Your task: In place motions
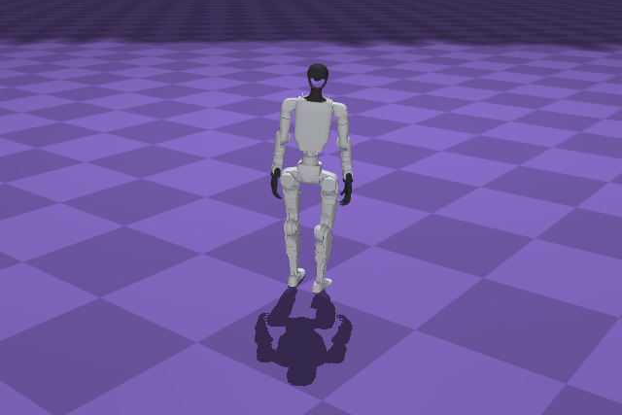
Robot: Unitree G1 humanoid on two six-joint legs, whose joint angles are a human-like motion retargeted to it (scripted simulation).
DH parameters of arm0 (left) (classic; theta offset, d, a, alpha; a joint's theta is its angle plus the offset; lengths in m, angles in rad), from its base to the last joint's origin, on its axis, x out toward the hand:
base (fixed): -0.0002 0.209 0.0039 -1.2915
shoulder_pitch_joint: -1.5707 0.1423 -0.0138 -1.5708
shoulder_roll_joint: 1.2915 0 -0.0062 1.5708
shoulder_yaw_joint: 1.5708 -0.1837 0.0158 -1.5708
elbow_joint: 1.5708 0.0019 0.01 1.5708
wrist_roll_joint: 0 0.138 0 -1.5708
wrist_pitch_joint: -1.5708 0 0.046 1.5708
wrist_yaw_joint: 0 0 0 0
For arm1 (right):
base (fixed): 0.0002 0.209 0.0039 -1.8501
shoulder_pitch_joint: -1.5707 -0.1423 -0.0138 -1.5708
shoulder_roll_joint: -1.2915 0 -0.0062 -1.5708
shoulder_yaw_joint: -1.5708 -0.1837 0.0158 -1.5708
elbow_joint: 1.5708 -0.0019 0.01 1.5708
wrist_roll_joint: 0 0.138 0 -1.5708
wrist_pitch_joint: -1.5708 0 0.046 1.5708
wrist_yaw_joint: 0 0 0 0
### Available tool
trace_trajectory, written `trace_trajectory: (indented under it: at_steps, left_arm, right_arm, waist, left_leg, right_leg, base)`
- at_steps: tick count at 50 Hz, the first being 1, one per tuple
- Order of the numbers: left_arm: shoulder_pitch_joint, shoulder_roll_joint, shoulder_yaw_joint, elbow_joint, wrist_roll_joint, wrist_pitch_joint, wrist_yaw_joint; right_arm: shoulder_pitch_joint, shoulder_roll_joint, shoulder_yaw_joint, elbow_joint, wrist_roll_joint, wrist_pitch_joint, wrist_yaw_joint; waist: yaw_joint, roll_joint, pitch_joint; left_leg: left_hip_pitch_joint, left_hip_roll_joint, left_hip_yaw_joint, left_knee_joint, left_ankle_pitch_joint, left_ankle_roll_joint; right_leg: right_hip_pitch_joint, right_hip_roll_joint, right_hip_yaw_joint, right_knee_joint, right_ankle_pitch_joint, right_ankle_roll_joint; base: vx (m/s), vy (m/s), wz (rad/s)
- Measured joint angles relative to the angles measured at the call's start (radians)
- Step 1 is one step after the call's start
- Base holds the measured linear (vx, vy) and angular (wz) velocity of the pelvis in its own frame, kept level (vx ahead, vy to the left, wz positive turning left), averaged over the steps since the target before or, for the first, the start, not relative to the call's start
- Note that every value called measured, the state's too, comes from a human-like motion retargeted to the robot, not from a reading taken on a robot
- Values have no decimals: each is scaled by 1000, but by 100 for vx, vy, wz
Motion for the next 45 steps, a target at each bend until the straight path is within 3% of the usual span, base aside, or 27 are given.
trace_trajectory:
  at_steps: [22, 45]
  left_arm:
    - [-2, -21, -6, -12, 9, -1, -21]
    - [8, -22, 2, -19, 14, 1, -25]
  right_arm:
    - [8, 5, 35, -8, -64, 15, -19]
    - [1, 8, 41, -5, -42, 11, -4]
  waist:
    - [-113, 23, 4]
    - [-106, 15, 13]
  left_leg:
    - [51, 49, 181, -10, -47, 11]
    - [39, 47, 162, -3, -39, 5]
  right_leg:
    - [-38, 49, 158, 13, 50, -15]
    - [-31, 40, 126, 12, 56, -13]
  base:
    - [-7, -9, -43]
    - [0, 1, 5]
